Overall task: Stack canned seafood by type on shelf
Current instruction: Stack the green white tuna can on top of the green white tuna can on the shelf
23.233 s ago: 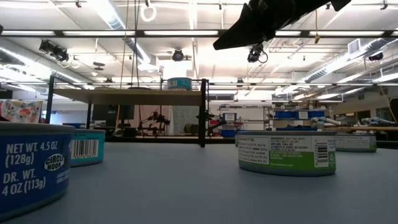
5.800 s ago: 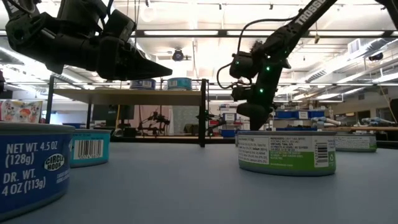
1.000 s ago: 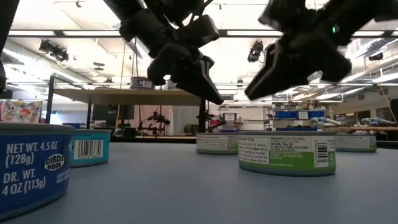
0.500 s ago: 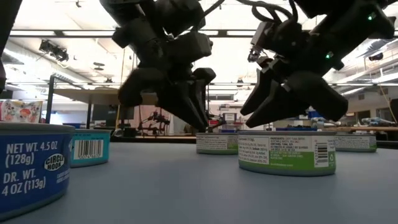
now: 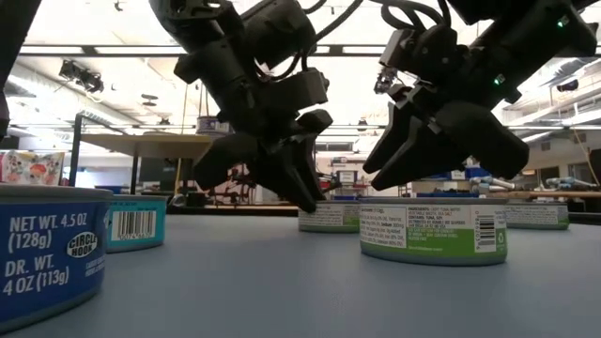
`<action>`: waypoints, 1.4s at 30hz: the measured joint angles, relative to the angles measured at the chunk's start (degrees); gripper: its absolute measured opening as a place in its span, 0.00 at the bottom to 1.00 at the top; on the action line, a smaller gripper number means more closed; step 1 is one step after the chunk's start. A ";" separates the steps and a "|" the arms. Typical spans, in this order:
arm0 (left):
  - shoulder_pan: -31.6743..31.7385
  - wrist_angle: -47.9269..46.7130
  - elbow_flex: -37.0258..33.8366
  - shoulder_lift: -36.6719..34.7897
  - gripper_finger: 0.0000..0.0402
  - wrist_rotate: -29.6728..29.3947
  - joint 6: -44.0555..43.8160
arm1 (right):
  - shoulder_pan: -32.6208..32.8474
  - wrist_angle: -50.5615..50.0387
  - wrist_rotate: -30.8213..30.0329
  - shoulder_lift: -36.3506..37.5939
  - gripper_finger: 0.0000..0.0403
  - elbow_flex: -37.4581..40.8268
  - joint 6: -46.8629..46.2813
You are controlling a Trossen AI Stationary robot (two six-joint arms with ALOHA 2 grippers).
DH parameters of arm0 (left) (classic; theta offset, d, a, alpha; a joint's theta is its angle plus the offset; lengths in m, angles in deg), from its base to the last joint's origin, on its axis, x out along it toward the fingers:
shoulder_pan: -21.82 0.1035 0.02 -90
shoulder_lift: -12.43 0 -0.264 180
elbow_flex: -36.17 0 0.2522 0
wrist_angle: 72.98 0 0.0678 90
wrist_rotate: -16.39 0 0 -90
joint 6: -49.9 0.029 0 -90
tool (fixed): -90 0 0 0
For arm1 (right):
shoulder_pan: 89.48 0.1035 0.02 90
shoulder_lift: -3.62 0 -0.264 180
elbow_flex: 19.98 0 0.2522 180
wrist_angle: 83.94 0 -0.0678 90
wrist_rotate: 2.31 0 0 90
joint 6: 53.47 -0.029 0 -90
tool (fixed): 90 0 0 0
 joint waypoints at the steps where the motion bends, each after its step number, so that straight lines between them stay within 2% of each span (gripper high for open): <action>1: 0.00 -0.02 0.00 0.00 0.20 0.00 0.01 | 0.00 0.00 0.02 0.00 0.51 0.00 0.00; 8: 0.02 0.14 0.02 0.04 0.02 -1.29 -0.10 | 0.00 0.06 -0.02 0.00 0.51 0.00 -0.20; 13: 0.02 -0.11 0.02 -0.52 0.01 -1.42 -0.79 | -0.02 0.08 -0.13 0.00 0.51 0.00 -0.21; 16: 0.15 -1.64 0.79 -0.88 0.00 -1.05 -2.64 | -0.02 0.01 -2.65 0.00 0.52 0.00 -0.09; 20: 1.01 -1.59 2.77 -1.44 0.00 2.18 -6.17 | -0.02 -0.03 -6.08 0.04 0.56 0.00 2.19; 23: 1.80 -1.86 4.08 -1.44 0.00 3.65 -8.61 | -0.02 -0.14 -6.40 0.07 0.59 0.00 3.65; 30: 3.84 -1.56 5.98 -1.46 0.00 4.03 -12.97 | -0.02 -0.52 -9.44 0.04 0.67 0.00 7.42; 37: 5.62 -1.28 7.58 -1.51 0.00 7.75 -16.95 | -1.23 -1.91 -12.45 -3.01 0.70 0.00 10.57; 42: 6.09 -1.14 7.91 -1.57 0.00 8.90 -17.19 | -1.53 -0.02 -19.42 -7.09 0.70 0.02 12.04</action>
